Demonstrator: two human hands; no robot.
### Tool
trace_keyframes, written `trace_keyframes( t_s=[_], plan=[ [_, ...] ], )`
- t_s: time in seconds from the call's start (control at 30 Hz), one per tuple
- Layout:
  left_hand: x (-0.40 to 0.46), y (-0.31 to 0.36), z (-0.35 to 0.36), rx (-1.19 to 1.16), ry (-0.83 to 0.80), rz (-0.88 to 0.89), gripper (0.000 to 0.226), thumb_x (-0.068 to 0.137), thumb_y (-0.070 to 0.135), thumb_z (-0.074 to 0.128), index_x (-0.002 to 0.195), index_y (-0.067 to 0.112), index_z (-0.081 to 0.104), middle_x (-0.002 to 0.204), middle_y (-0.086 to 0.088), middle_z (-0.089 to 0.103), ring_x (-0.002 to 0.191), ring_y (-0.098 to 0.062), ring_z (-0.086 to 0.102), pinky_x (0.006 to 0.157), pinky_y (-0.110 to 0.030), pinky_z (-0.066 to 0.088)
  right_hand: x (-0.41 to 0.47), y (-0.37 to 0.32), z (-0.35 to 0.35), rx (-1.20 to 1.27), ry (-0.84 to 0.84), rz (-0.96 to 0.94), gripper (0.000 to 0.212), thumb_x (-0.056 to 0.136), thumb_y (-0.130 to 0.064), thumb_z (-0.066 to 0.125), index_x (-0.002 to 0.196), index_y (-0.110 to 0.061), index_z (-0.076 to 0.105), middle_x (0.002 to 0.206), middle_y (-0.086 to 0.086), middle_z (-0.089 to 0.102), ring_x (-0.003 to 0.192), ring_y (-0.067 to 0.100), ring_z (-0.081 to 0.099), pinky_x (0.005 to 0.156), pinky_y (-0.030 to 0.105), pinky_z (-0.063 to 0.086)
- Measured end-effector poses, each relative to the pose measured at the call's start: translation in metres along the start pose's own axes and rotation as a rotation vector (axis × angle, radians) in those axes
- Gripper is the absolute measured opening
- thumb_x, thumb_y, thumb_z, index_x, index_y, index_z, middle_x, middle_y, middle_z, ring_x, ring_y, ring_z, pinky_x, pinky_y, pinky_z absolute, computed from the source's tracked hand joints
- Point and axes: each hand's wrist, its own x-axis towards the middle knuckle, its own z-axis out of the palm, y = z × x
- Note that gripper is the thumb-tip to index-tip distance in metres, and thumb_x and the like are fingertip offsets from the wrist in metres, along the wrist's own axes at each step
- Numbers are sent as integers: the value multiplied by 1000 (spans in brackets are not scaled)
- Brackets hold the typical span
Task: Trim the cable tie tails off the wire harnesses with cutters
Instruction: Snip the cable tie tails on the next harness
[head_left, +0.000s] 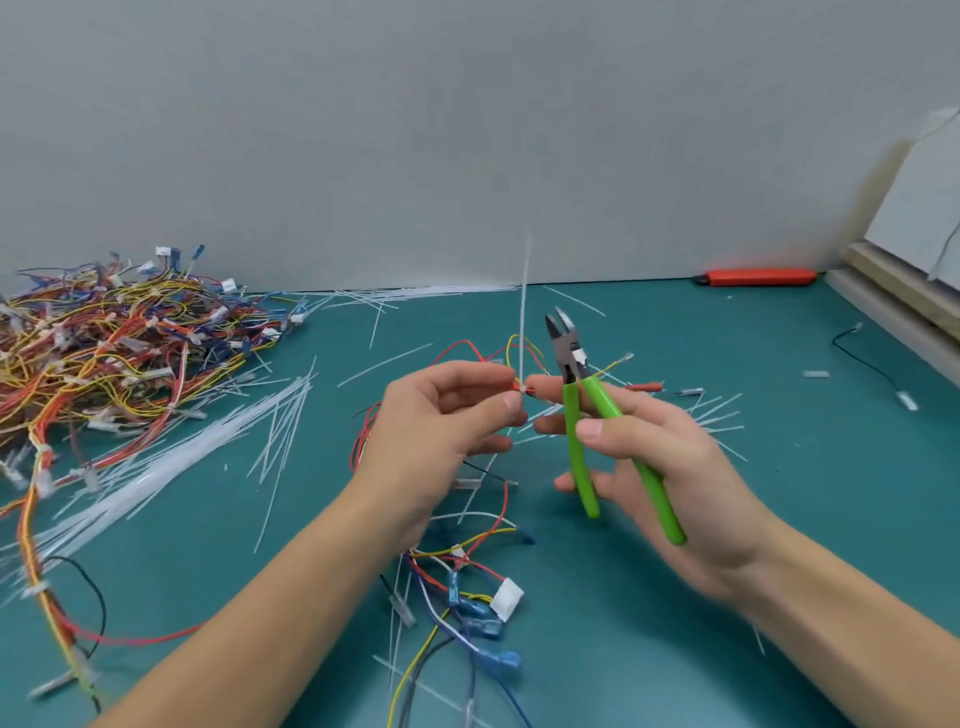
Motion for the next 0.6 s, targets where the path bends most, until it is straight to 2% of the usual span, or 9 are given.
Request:
trace_keyframes(
  t_s=[0.07, 0.17, 0.3, 0.37, 0.43, 0.53, 0.6],
  plan=[
    [0, -1, 0, -84, 30, -28, 24, 84, 5, 79, 107, 8, 72, 98, -11, 79, 91, -23, 77, 68, -26, 59, -2, 0, 6, -12, -45, 18, 42, 83, -27, 63, 123, -27, 76, 133, -8, 70, 122, 8, 64, 85, 39, 57],
    [3, -2, 1, -338, 43, -120, 36, 72, 9, 82, 106, 8, 68, 97, -12, 79, 89, -22, 76, 73, -27, 60, -4, 2, 10, 9, -83, 48, 41, 83, -27, 65, 122, -23, 77, 132, -7, 70, 121, 11, 65, 81, 36, 56],
    [6, -3, -1, -595, 5, -177, 29, 74, 6, 78, 98, 13, 64, 91, -9, 77, 82, -22, 76, 77, -31, 62, -2, -1, 6, 1, -99, 105, 44, 79, -31, 70, 122, -21, 76, 134, -5, 70, 124, 19, 64, 82, 39, 56],
    [8, -4, -4, -647, 6, -188, 26, 77, 5, 76, 98, 16, 64, 94, -11, 78, 84, -20, 76, 84, -36, 62, -1, -8, -4, 34, -197, 183, 48, 77, -36, 71, 122, -20, 75, 135, 4, 70, 119, 24, 66, 82, 40, 53],
    [9, -2, -7, -678, 12, -196, 26, 77, 5, 75, 98, 16, 64, 96, -14, 78, 86, -20, 76, 87, -38, 62, -1, -18, -15, 87, -289, 223, 50, 79, -35, 69, 125, -15, 72, 131, 14, 70, 104, 25, 69, 78, 38, 50],
    [9, -2, -9, -711, 33, -211, 28, 75, 5, 77, 98, 15, 64, 89, -9, 76, 83, -19, 76, 78, -33, 63, 0, -27, -29, 49, -197, 130, 49, 77, -33, 71, 123, -15, 73, 116, 14, 73, 80, 19, 61, 68, 34, 43],
    [9, -3, -8, -712, 32, -218, 31, 74, 5, 77, 100, 13, 65, 89, -8, 75, 82, -18, 76, 76, -32, 62, 1, -29, -34, -117, -70, 30, 41, 78, -31, 72, 117, -21, 74, 108, 10, 74, 77, 17, 58, 66, 32, 42]
  ],
)
